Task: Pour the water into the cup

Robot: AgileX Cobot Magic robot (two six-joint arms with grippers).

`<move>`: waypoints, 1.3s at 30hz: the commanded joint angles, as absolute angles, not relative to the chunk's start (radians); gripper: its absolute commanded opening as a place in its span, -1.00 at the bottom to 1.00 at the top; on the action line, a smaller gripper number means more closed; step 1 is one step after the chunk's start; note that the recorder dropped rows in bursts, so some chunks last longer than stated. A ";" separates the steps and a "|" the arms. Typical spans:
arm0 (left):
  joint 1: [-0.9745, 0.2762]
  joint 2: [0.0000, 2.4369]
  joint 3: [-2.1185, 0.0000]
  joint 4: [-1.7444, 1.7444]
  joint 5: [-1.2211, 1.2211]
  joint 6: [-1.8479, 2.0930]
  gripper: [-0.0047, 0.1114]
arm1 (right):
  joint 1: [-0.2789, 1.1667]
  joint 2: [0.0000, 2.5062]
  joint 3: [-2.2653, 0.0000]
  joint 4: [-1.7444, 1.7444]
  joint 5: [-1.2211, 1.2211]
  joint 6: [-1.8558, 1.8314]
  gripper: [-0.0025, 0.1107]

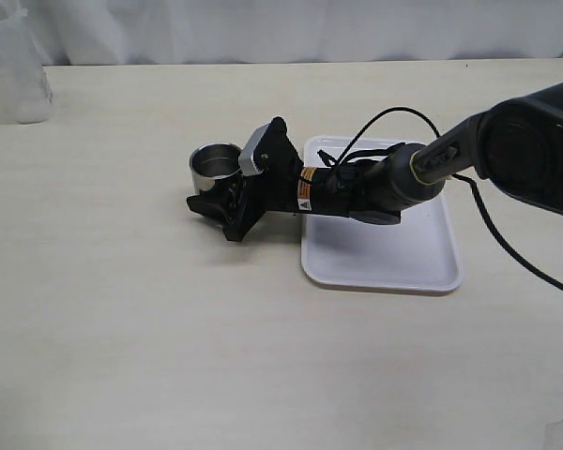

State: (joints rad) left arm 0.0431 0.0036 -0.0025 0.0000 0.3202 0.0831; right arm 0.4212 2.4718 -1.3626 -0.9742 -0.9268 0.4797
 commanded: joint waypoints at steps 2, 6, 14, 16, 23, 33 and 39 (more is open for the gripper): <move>0.034 0.000 0.000 0.000 0.309 0.078 -0.92 | 0.421 2.480 -1.360 -0.980 -0.890 0.485 -0.88; 0.034 0.000 0.000 0.000 0.309 0.078 -0.92 | 0.421 2.480 -1.360 -0.980 -0.890 0.485 -0.88; 0.034 0.000 0.000 0.000 0.309 0.078 -0.92 | 0.421 2.480 -1.360 -0.980 -0.890 0.485 -0.88; 0.034 0.000 0.000 0.000 0.309 0.078 -0.92 | 0.421 2.480 -1.360 -0.980 -0.892 0.485 -0.88; 0.034 0.000 0.000 0.000 0.309 0.078 -0.92 | 0.421 2.480 -1.360 -0.980 -0.892 0.485 -0.88; 0.034 0.000 0.000 0.000 0.309 0.078 -0.92 | 0.421 2.480 -1.360 -0.928 -0.892 0.485 -0.88; 0.034 0.000 0.000 0.000 0.309 0.078 -0.92 | 0.421 2.480 -1.360 -0.844 -0.892 0.485 -0.88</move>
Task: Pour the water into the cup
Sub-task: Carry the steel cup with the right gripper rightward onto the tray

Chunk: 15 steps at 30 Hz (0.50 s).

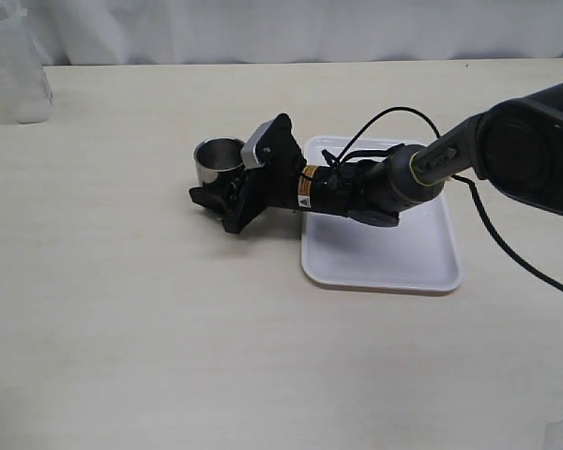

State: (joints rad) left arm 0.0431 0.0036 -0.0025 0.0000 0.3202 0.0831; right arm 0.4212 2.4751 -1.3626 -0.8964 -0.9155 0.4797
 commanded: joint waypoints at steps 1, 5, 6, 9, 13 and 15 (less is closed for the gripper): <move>0.034 0.000 0.000 0.000 0.309 0.078 -0.92 | 0.421 2.480 -1.360 -0.847 -0.892 0.485 -0.88; 0.034 0.000 0.000 0.000 0.309 0.078 -0.92 | 0.421 2.480 -1.360 -0.855 -0.892 0.485 -0.88; 0.034 0.000 0.000 0.000 0.309 0.078 -0.92 | 0.419 2.480 -1.360 -0.869 -0.892 0.485 -0.88; 0.034 0.000 0.000 0.000 0.309 0.078 -0.92 | 0.419 2.480 -1.360 -0.865 -0.913 0.482 -0.88; 0.034 0.000 0.000 0.000 0.309 0.078 -0.92 | 0.419 2.466 -1.360 -0.883 -0.912 0.444 -0.88; 0.034 0.000 0.000 0.000 0.309 0.078 -0.92 | 0.419 2.451 -1.360 -0.888 -0.908 0.432 -0.88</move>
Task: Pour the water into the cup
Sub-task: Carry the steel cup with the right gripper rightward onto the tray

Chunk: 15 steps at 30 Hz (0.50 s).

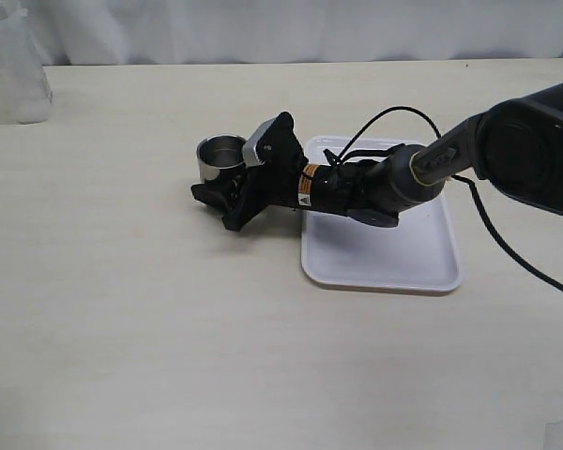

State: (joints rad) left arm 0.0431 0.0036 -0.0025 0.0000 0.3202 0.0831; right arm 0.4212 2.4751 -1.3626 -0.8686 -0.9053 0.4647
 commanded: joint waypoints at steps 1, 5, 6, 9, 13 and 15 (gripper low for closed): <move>0.034 0.000 0.000 0.000 0.309 0.078 -0.92 | 0.419 2.443 -1.360 -0.888 -0.908 0.432 -0.88; 0.034 0.000 0.000 0.000 0.309 0.078 -0.92 | 0.419 2.415 -1.360 -0.888 -0.911 0.432 -0.88; 0.034 0.000 0.000 0.000 0.309 0.078 -0.92 | 0.419 2.410 -1.360 -0.888 -0.911 0.432 -0.88; 0.034 0.000 0.000 0.000 0.309 0.078 -0.92 | 0.415 2.389 -1.360 -0.891 -0.913 0.432 -0.88; 0.034 0.000 0.000 0.000 0.309 0.078 -0.92 | 0.406 2.366 -1.360 -0.899 -0.913 0.431 -0.88; 0.034 0.000 0.000 0.000 0.309 0.078 -0.92 | 0.398 2.355 -1.358 -0.909 -0.915 0.431 -0.88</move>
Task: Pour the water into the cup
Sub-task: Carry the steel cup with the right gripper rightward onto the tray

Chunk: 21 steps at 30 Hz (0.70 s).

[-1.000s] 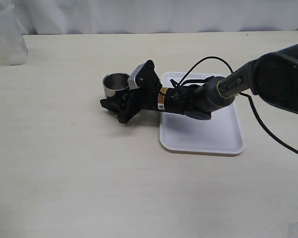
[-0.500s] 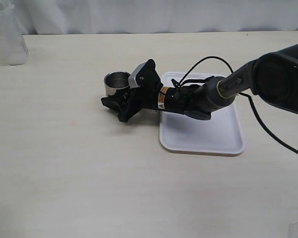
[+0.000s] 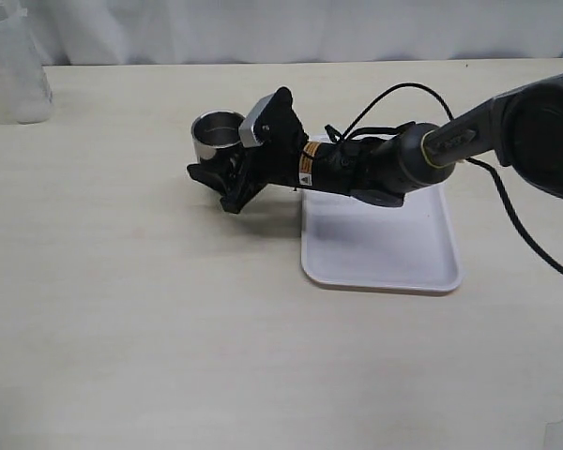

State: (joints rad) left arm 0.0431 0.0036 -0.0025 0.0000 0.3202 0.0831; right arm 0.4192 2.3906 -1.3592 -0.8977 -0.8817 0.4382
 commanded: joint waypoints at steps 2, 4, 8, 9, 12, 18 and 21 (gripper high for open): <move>0.034 0.000 0.000 0.000 0.309 0.078 -0.92 | 0.389 2.340 -1.345 -0.906 -0.915 0.431 -0.88; 0.034 0.000 0.000 0.000 0.309 0.078 -0.92 | 0.373 2.325 -1.327 -0.906 -0.922 0.431 -0.88; 0.034 0.000 0.000 0.000 0.309 0.078 -0.92 | 0.337 2.300 -1.284 -0.906 -0.938 0.415 -0.88; 0.034 0.000 0.000 0.000 0.309 0.078 -0.92 | 0.326 2.295 -1.271 -0.906 -0.952 0.409 -0.88; 0.034 0.000 0.000 0.000 0.309 0.078 -0.92 | 0.290 2.281 -1.230 -0.890 -0.996 0.402 -0.88; 0.034 0.000 0.000 0.000 0.309 0.078 -0.92 | 0.181 2.266 -1.140 -0.876 -1.028 0.358 -0.88; 0.034 0.000 0.000 0.000 0.309 0.078 -0.92 | 0.127 2.266 -1.109 -0.876 -1.031 0.351 -0.88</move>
State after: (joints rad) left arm 0.0431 0.0036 -0.0025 0.0000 0.3202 0.0831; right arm 0.1653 2.2833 -1.1263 -0.8893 -0.9808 0.3669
